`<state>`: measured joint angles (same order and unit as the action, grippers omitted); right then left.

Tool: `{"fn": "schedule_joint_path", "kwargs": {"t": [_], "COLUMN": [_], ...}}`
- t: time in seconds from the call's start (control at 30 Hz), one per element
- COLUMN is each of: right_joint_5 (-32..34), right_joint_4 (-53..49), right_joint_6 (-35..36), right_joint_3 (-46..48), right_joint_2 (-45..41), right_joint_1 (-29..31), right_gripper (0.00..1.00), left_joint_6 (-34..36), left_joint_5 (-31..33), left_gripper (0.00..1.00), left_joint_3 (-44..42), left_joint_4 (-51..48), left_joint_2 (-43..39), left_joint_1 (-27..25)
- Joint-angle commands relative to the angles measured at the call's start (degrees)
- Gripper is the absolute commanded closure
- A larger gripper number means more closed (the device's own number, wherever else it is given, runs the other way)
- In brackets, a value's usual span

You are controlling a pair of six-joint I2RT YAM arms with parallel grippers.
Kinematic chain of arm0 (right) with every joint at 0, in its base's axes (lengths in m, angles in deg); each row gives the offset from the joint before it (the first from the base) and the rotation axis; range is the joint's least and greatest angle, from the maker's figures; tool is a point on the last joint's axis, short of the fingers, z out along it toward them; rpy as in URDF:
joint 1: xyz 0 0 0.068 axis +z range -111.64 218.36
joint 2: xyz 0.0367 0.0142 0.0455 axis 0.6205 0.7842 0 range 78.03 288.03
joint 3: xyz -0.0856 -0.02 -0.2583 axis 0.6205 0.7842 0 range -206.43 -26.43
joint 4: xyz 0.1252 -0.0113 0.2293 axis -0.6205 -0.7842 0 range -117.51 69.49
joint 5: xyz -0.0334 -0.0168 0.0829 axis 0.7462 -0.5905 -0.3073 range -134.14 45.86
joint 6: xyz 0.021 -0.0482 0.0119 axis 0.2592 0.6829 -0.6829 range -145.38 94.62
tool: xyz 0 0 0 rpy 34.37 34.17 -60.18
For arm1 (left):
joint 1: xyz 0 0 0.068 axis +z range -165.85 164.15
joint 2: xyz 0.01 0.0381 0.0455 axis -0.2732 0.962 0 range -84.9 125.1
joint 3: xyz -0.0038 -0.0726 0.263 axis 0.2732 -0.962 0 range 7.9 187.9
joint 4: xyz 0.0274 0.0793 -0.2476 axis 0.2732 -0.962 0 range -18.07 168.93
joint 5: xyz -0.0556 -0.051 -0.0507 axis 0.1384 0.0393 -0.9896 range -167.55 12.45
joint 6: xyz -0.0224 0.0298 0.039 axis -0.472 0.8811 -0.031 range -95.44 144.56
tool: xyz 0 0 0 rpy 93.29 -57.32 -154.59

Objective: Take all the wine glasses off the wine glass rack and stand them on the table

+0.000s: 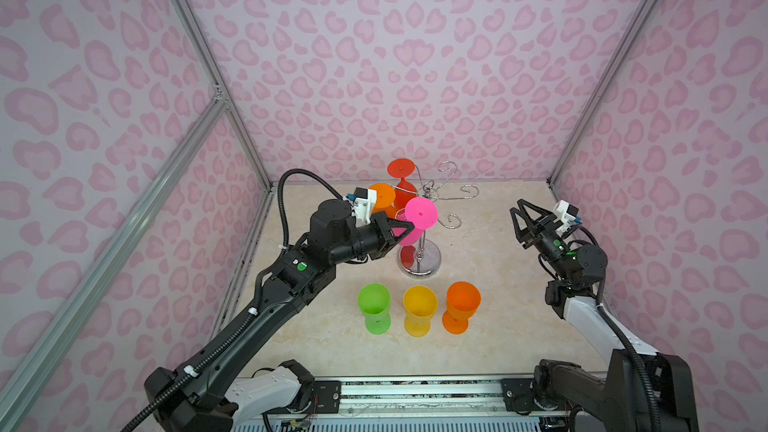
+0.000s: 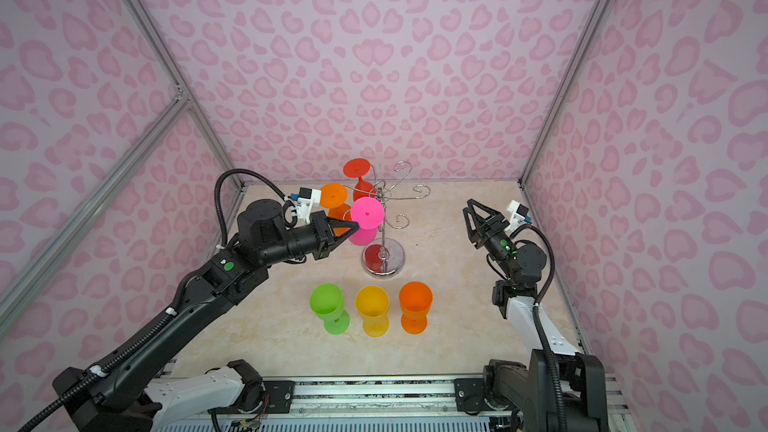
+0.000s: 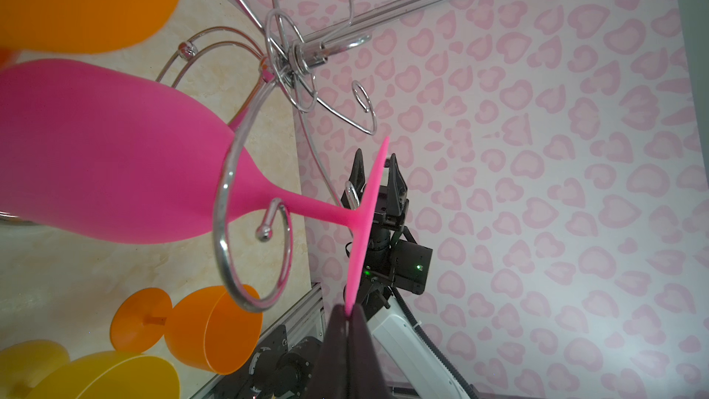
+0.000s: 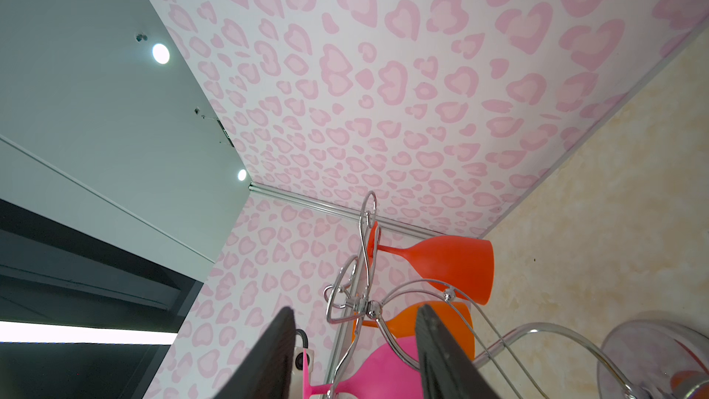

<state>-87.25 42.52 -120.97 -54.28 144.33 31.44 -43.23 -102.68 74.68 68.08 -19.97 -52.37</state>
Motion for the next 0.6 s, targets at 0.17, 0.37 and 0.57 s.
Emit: {"fn": "schedule_joint_path", "kwargs": {"t": [0.17, 0.37, 0.57], "right_joint_5": [-0.57, -0.57, -1.55], "right_joint_4": [0.79, 0.53, -1.06], "right_joint_6": [-0.3, -0.3, 0.03], "right_joint_3": [0.08, -0.01, -0.01], "right_joint_2": [-0.38, -0.56, -2.14], "right_joint_1": [-0.03, -0.03, -0.03], "right_gripper": [0.49, 0.49, 0.49], "left_joint_6": [1.86, 1.98, 1.57], "left_joint_5": [-0.55, -0.36, -0.12], "left_gripper": [0.98, 0.98, 0.98], "left_joint_3": [-1.02, -1.3, -2.27], "left_joint_4": [-1.72, -2.64, -3.32], "left_joint_2": [-1.11, -2.24, -3.92], "left_joint_1": [-0.4, -1.16, -2.24]}}
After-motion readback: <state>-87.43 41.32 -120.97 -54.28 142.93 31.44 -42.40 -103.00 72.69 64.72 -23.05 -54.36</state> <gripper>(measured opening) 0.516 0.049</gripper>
